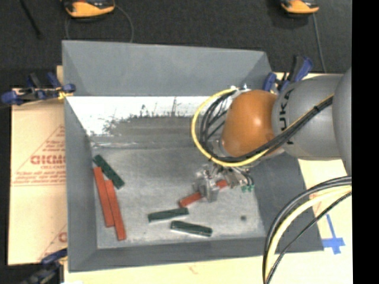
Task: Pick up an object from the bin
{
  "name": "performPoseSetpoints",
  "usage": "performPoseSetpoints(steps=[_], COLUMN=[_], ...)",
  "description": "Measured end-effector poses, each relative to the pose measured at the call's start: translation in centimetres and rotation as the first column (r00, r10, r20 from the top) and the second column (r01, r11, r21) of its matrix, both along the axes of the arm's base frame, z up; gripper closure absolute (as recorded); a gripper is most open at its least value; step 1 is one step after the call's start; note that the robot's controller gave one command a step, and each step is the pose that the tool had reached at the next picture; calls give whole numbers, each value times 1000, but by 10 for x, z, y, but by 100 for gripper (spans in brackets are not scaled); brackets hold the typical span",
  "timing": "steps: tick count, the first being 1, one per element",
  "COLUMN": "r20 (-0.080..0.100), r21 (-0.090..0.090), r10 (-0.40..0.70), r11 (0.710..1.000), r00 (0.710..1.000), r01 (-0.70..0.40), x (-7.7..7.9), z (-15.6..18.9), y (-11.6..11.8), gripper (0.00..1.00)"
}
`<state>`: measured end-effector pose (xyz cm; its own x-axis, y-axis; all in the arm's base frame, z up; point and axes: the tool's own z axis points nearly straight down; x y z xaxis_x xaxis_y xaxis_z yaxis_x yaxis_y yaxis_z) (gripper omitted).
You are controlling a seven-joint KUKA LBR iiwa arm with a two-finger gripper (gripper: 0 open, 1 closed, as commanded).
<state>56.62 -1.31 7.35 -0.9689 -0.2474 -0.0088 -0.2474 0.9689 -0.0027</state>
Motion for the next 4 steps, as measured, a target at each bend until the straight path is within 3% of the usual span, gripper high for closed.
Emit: performPoseSetpoints(steps=[1,2,3,4], r20=[3,-5,-2,-10], r21=[-2,1,1,1], r10=[54,53,98,380], r11=[999,999,995,925], r00=[999,999,995,925], r01=[-54,-53,-98,-380], x=[2,0,31,-14], z=[96,91,87,54], y=[-13,-11,28,19], gripper=[100,0,0,0])
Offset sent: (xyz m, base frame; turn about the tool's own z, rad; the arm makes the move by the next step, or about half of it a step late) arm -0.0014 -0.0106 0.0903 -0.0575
